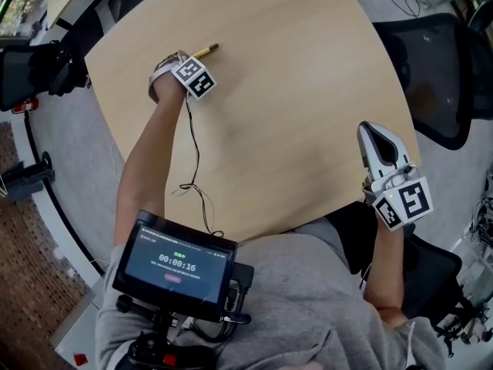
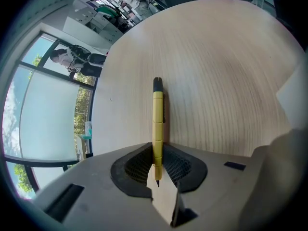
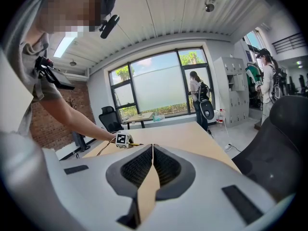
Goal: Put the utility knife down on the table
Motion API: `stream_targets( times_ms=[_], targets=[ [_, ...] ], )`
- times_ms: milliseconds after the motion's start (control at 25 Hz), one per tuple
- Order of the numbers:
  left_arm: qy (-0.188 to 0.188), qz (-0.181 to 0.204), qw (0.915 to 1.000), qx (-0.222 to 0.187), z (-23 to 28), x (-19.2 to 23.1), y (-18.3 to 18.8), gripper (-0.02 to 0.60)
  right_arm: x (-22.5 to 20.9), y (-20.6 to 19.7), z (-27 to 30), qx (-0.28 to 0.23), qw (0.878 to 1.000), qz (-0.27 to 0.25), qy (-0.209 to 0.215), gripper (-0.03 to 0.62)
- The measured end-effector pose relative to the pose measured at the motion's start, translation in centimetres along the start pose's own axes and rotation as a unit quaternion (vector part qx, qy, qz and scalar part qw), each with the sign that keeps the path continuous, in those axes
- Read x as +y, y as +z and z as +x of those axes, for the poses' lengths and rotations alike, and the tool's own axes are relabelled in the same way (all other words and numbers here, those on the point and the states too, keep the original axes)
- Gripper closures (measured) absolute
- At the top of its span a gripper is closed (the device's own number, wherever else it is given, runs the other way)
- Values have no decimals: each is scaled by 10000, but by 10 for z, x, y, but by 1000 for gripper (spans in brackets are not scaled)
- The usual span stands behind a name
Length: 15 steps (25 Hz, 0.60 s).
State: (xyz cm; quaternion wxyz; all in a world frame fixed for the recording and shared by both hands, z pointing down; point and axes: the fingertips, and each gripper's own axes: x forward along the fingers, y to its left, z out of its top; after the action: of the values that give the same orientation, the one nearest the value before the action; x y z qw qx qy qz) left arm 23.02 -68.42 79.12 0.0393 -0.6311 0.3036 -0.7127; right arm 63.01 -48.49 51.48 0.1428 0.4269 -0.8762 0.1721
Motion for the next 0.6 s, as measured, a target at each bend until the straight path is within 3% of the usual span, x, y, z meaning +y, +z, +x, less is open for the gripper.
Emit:
stream_targets(
  times_ms=[200,400,600],
  targets=[
    [-80,65,9999,-32,-3,-4,1,523,1,-1,-3,10,10000,16,-32,583],
    [-415,103,9989,-167,-9,-22,3,521,4,0,-4,-49,10000,8,-5,583],
    [-751,69,9967,-315,-20,-35,-2,467,17,3,-2,-88,9999,-36,39,583]
  ],
)
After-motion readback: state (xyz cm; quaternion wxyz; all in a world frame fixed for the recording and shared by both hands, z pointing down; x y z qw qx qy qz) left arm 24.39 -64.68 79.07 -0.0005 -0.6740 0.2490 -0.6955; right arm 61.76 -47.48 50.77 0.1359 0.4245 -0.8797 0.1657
